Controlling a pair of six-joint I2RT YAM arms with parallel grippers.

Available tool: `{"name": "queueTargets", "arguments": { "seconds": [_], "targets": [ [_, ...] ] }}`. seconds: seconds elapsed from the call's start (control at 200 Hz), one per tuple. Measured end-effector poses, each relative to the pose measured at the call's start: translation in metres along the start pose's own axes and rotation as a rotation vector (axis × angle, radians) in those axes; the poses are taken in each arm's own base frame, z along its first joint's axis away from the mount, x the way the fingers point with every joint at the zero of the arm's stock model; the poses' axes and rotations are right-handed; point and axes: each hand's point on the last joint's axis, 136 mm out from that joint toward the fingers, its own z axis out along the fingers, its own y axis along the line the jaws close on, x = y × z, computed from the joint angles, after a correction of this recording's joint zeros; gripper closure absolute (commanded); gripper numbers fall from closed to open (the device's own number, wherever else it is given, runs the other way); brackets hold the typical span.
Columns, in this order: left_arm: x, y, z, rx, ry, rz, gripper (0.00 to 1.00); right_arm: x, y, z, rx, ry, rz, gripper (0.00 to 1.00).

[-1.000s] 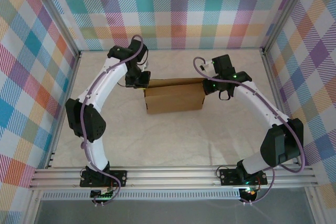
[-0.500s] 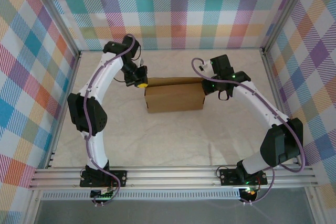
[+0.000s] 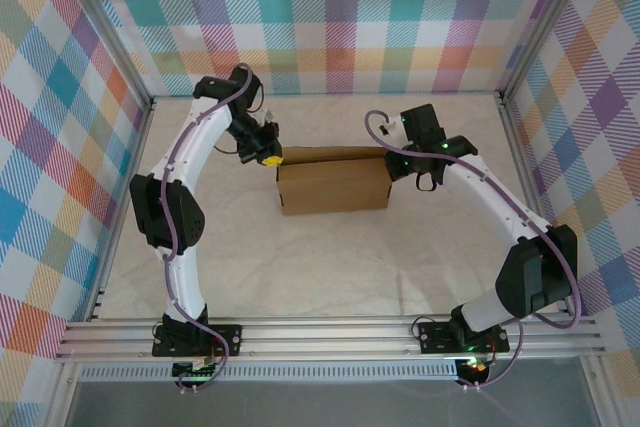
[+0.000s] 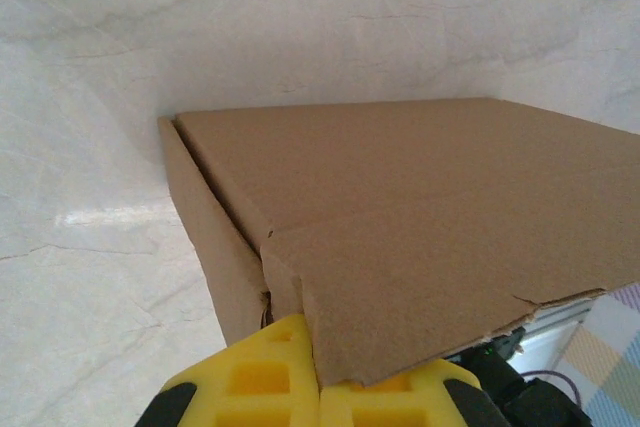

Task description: Fold the paper box

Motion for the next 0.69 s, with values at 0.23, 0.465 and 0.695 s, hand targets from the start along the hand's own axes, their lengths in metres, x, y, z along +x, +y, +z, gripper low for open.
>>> {"name": "queueTargets", "arguments": {
  "seconds": [0.23, 0.465, 0.695],
  "targets": [
    [0.0, 0.0, 0.0, 0.01, 0.007, 0.001, 1.0, 0.0, 0.0, 0.0, 0.0, 0.0, 0.0, 1.0],
    [0.002, 0.004, -0.001, -0.015, 0.008, 0.077, 1.0, 0.0, 0.0, 0.0, -0.001, 0.0, 0.0, 1.0],
    [0.005, 0.014, -0.005, -0.078, 0.012, 0.157, 1.0, -0.002, 0.005, 0.002, -0.015, -0.005, -0.008, 1.0]
  ]
}}
